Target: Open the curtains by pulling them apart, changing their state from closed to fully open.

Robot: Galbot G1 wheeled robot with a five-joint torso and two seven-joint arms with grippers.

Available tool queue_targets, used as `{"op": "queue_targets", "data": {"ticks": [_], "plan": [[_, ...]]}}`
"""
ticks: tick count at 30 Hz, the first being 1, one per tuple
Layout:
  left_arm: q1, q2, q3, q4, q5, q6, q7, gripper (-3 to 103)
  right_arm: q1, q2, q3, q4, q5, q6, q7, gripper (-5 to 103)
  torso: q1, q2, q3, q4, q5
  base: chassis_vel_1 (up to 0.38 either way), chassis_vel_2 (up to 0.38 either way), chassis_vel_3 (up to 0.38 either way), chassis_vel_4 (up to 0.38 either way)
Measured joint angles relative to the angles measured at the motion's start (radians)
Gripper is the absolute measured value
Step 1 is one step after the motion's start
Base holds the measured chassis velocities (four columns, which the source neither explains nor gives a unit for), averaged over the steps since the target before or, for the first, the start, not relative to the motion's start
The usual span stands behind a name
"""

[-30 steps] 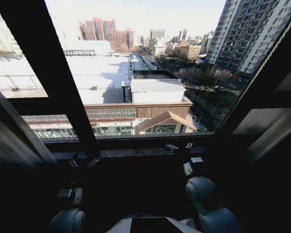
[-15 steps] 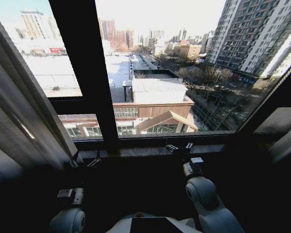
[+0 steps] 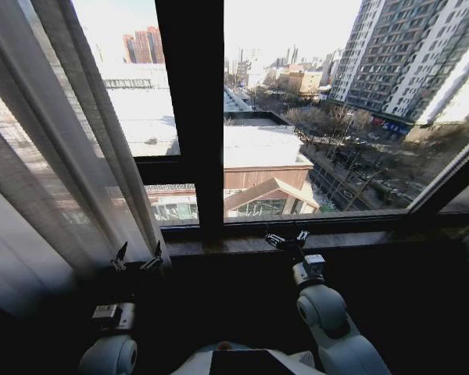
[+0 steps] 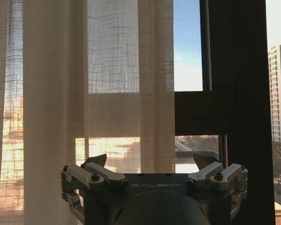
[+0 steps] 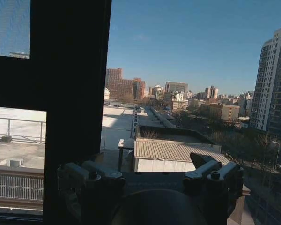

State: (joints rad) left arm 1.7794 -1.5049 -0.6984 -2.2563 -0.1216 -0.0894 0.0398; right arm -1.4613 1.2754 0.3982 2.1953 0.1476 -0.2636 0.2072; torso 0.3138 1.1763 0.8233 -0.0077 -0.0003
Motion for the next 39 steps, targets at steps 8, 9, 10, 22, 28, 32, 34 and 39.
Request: {"op": "queue_targets", "data": {"ticks": [8, 9, 10, 22, 28, 32, 34, 39], "plan": [[-0.024, 0.007, 0.0, 0.024, 0.0, 0.015, -0.003, 100, 0.006, -0.004, 0.002, -0.009, -0.001, 0.007, -0.001, 100, 0.001, 0.0, 0.0, 0.0002, 0.0004, 0.109, 0.101, -0.084, -0.121], [-0.044, 0.012, 0.0, 0.035, 0.002, 0.027, -0.003, 100, 0.007, -0.004, 0.003, -0.01, -0.001, 0.007, -0.001, 100, 0.001, 0.0, 0.0, 0.0001, 0.0006, 0.0, 0.0, 0.0, 0.0], [-0.068, 0.018, -0.001, 0.046, 0.005, 0.042, -0.005, 100, 0.007, -0.005, 0.002, -0.011, -0.001, 0.007, -0.001, 100, 0.0, 0.0, 0.001, 0.0, 0.0011, -0.026, -0.041, 0.014, 0.059], [-0.356, 0.081, 0.025, 0.194, 0.046, 0.187, -0.018, 100, 0.015, -0.011, -0.005, -0.03, -0.006, 0.022, -0.004, 100, 0.0, 0.0, 0.0, 0.0002, -0.0001, -0.014, -0.033, 0.018, 0.021], [-0.475, 0.106, 0.059, 0.264, 0.044, 0.237, -0.006, 100, 0.023, -0.013, -0.001, -0.058, -0.008, 0.038, -0.004, 100, 0.0, 0.0, 0.0, -0.0001, 0.0007, 0.0, 0.0, 0.0, 0.0], [-0.543, 0.125, 0.092, 0.301, 0.022, 0.271, 0.001, 100, 0.028, -0.013, 0.004, -0.077, -0.008, 0.046, -0.004, 100, 0.0, 0.0, 0.0, 0.0, 0.0007, 0.0, 0.0, 0.0, 0.0], [-0.576, 0.13, 0.114, 0.325, 0.017, 0.281, 0.006, 100, 0.031, -0.012, 0.008, -0.086, -0.008, 0.049, -0.004, 100, 0.0, 0.0, 0.0, 0.0001, 0.0005, 0.0, 0.0, 0.0, 0.0], [-0.639, 0.129, 0.161, 0.389, 0.016, 0.294, 0.012, 100, 0.038, -0.006, 0.016, -0.109, -0.008, 0.054, -0.004, 100, 0.0, 0.0, 0.0, 0.0, 0.0005, 0.0, 0.0, 0.0, 0.0]]}}
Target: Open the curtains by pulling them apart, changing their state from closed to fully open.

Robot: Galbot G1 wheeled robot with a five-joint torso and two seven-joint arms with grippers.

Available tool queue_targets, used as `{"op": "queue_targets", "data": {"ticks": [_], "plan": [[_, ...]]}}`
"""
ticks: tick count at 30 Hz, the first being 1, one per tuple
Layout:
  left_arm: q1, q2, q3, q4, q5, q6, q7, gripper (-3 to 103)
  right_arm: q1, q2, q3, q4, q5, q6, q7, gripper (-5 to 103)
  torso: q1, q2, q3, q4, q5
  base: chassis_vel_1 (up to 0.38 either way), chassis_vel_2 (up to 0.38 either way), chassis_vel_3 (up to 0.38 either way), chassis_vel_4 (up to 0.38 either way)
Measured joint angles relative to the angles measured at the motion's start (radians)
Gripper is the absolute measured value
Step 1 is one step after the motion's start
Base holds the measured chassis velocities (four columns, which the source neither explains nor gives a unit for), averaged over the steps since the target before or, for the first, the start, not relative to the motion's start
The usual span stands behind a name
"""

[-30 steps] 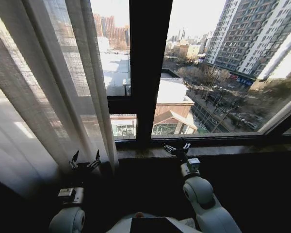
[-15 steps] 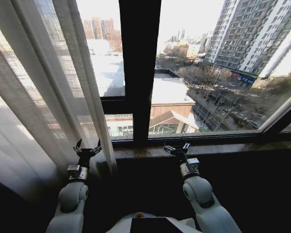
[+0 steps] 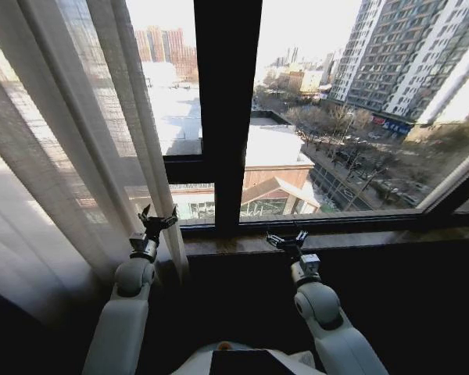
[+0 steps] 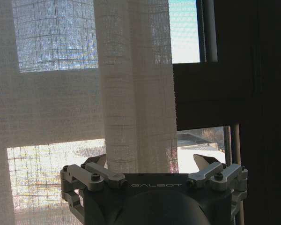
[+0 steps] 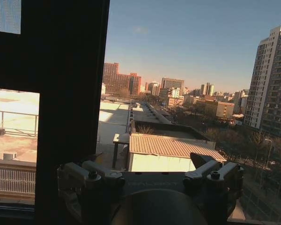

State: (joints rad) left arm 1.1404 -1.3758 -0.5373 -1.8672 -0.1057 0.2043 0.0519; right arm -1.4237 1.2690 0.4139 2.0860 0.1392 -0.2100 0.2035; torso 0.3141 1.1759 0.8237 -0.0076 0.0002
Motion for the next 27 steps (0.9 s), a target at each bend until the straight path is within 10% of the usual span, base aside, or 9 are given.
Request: {"op": "queue_targets", "data": {"ticks": [5, 11, 17, 21, 27], "plan": [[-0.035, -0.013, 0.027, 0.028, 0.008, 0.0, -0.07, 100, 0.002, 0.005, 0.008, -0.013, -0.001, 0.006, 0.0, 100, 0.0, 0.0, 0.0, 0.0, 0.0001, 0.0, 0.0, 0.0, 0.0], [-0.055, -0.08, 0.09, 0.025, 0.09, 0.017, -0.39, 100, 0.003, 0.015, 0.013, -0.031, -0.016, 0.02, 0.001, 100, 0.0, 0.0, 0.0, 0.0, 0.0001, 0.0, 0.0, 0.0, 0.0], [-0.048, -0.112, 0.091, 0.007, 0.13, 0.044, -0.527, 100, 0.003, 0.02, 0.001, -0.032, -0.02, 0.022, 0.001, 100, 0.0, 0.0, 0.0, 0.0, 0.0, 0.0, 0.0, 0.0, 0.0], [-0.05, -0.092, 0.059, 0.007, 0.123, 0.041, -0.501, 100, 0.001, 0.023, -0.01, -0.03, -0.024, 0.023, 0.001, 100, 0.0, 0.0, 0.0, 0.0, 0.0001, 0.0, 0.0, 0.0, 0.0], [-0.009, -0.034, -0.004, -0.047, 0.053, 0.025, -0.276, 88, -0.002, 0.019, -0.01, -0.023, -0.026, 0.026, 0.001, 100, 0.0, 0.0, 0.0, 0.0001, -0.0002, 0.0, 0.0, 0.0, 0.0]]}}
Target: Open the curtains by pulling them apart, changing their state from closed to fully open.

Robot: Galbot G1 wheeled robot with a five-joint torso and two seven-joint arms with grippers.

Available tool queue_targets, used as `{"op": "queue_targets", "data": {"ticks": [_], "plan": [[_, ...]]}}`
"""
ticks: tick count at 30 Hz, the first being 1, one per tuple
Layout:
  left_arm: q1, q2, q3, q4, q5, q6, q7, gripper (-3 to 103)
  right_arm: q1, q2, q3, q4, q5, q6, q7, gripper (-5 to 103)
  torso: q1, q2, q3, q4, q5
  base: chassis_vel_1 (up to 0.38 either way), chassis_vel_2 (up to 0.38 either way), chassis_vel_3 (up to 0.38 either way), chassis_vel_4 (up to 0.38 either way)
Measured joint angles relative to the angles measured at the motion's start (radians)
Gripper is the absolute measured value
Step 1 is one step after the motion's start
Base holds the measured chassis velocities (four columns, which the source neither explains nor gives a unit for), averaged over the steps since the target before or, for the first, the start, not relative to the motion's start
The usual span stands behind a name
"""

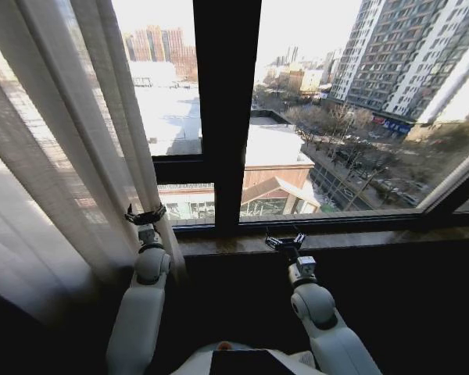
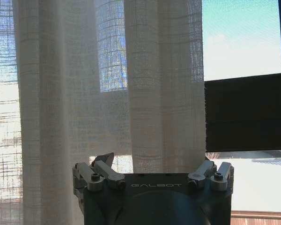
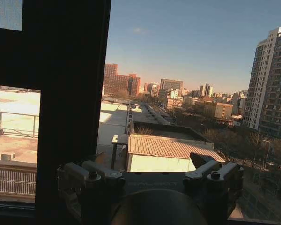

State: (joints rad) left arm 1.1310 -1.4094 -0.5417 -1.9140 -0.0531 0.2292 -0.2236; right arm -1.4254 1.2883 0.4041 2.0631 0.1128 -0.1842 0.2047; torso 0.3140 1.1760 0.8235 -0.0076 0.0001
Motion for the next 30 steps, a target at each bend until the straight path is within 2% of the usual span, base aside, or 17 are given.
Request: {"op": "queue_targets", "data": {"ticks": [1, 2, 3, 4, 5, 8, 9, 11, 14, 17, 20, 21, 23, 30], "plan": [[0.019, 0.008, -0.011, -0.024, -0.014, 0.008, 0.059, 82, 0.001, -0.002, 0.004, 0.0, 0.0, 0.0, 0.0, 100, 0.0, 0.0, 0.0, -0.0001, 0.0, 0.0, 0.0, 0.0, 0.0], [0.019, 0.008, -0.011, -0.024, -0.014, 0.008, 0.059, 82, 0.001, -0.002, 0.004, 0.0, 0.0, 0.0, 0.0, 100, 0.0, 0.0, 0.0, -0.0001, 0.0, 0.0, 0.0, 0.0, 0.0], [0.03, 0.013, -0.015, -0.036, -0.022, 0.012, 0.088, 76, 0.001, -0.003, 0.007, 0.001, 0.0, 0.0, 0.001, 100, 0.0, 0.0, 0.0, -0.0001, 0.0001, 0.0, 0.0, 0.0, 0.0], [0.067, 0.026, -0.027, -0.071, -0.043, 0.029, 0.16, 71, 0.001, -0.004, 0.013, 0.002, 0.002, 0.0, 0.001, 100, 0.0, 0.0, 0.0, 0.0, 0.0001, 0.0, 0.0, 0.0, 0.0], [0.067, 0.026, -0.027, -0.071, -0.043, 0.029, 0.16, 71, 0.001, -0.004, 0.013, 0.002, 0.002, 0.0, 0.001, 100, 0.0, 0.0, 0.0, 0.0, 0.0001, 0.0, 0.0, 0.0, 0.0], [0.112, 0.038, -0.04, -0.113, -0.057, 0.047, 0.221, 55, 0.001, -0.003, 0.023, -0.003, 0.003, 0.003, 0.001, 100, 0.0, 0.0, 0.0, 0.0, 0.0, 0.0, 0.0, 0.0, 0.0], [0.119, 0.041, -0.043, -0.123, -0.061, 0.054, 0.227, 49, 0.001, -0.002, 0.028, -0.007, 0.004, 0.006, 0.001, 100, 0.0, 0.0, 0.0, 0.0, 0.0001, 0.0, 0.0, 0.0, 0.0], [0.121, 0.043, -0.045, -0.128, -0.063, 0.058, 0.228, 49, 0.002, -0.001, 0.031, -0.009, 0.004, 0.008, 0.001, 100, 0.0, 0.0, 0.0, 0.0, 0.0001, 0.0, 0.0, 0.0, 0.0], [0.127, 0.058, -0.058, -0.141, -0.077, 0.065, 0.23, 33, 0.003, -0.003, 0.049, -0.011, 0.006, 0.016, 0.001, 100, 0.0, 0.0, 0.0, -0.0001, 0.0002, 0.0, 0.0, 0.0, 0.0], [0.129, 0.064, -0.063, -0.146, -0.085, 0.066, 0.23, 28, 0.003, -0.007, 0.057, -0.009, 0.007, 0.017, 0.001, 100, 0.0, 0.0, 0.0, -0.0002, 0.0002, 0.0, 0.0, 0.0, 0.0], [0.135, 0.066, -0.064, -0.152, -0.09, 0.066, 0.23, 12, 0.004, -0.01, 0.062, -0.002, 0.007, 0.017, 0.001, 100, 0.0, 0.0, 0.0, -0.0001, 0.0001, 0.0, 0.0, 0.0, 0.0], [0.135, 0.066, -0.064, -0.152, -0.09, 0.066, 0.23, 12, 0.004, -0.01, 0.062, -0.002, 0.007, 0.017, 0.001, 100, 0.0, 0.0, 0.0, -0.0001, 0.0001, 0.0, 0.0, 0.0, 0.0], [0.137, 0.065, -0.063, -0.157, -0.091, 0.067, 0.23, 3, 0.003, -0.01, 0.062, 0.005, 0.008, 0.014, 0.001, 100, 0.0, 0.0, 0.0, -0.0001, 0.0001, 0.0, 0.0, 0.0, 0.0], [0.139, 0.066, -0.059, -0.174, -0.092, 0.074, 0.226, 0, 0.0, -0.01, 0.058, 0.027, 0.011, -0.005, 0.005, 100, 0.0, 0.0, 0.0, -0.0001, 0.0002, 0.0, 0.0, 0.0, 0.0]]}}
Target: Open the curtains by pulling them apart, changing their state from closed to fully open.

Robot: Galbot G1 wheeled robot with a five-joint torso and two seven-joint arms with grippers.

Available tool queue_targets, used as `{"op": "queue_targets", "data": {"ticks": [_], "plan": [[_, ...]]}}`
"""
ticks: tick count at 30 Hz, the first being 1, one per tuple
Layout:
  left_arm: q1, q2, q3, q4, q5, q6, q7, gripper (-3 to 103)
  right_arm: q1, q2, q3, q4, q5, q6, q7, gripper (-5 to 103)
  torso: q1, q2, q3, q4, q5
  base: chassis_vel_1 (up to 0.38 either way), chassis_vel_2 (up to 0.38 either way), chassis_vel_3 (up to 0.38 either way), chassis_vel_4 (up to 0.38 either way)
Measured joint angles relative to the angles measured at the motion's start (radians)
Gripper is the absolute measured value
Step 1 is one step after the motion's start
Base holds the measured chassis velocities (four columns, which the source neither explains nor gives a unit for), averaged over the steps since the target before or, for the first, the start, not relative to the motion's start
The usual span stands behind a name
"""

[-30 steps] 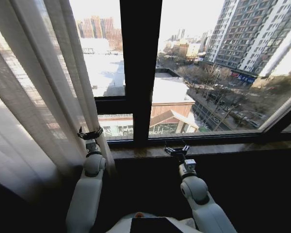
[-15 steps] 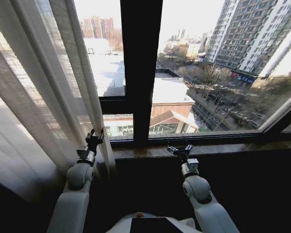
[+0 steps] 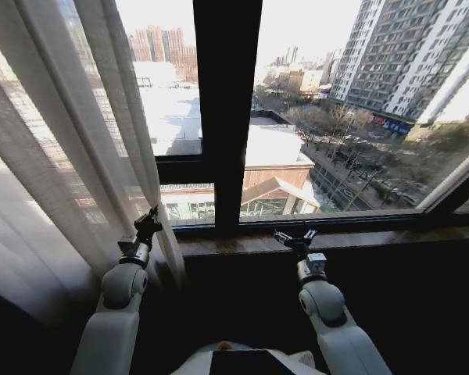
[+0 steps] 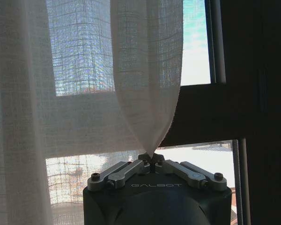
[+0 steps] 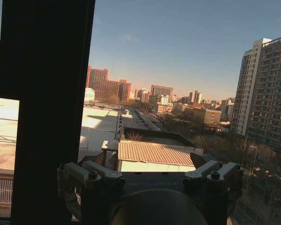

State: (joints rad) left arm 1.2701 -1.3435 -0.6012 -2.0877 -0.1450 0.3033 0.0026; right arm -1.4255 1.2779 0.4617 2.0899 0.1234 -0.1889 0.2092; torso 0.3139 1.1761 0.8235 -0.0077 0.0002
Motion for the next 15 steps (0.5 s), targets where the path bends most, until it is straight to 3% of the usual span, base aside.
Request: {"op": "queue_targets", "data": {"ticks": [15], "plan": [[0.013, -0.007, 0.001, -0.015, 0.002, 0.001, -0.003, 0, 0.003, -0.008, 0.015, -0.002, -0.009, 0.024, -0.002, 100, 0.0, 0.0, 0.0, -0.0001, 0.0, 0.0, 0.0, 0.0, 0.0]]}}
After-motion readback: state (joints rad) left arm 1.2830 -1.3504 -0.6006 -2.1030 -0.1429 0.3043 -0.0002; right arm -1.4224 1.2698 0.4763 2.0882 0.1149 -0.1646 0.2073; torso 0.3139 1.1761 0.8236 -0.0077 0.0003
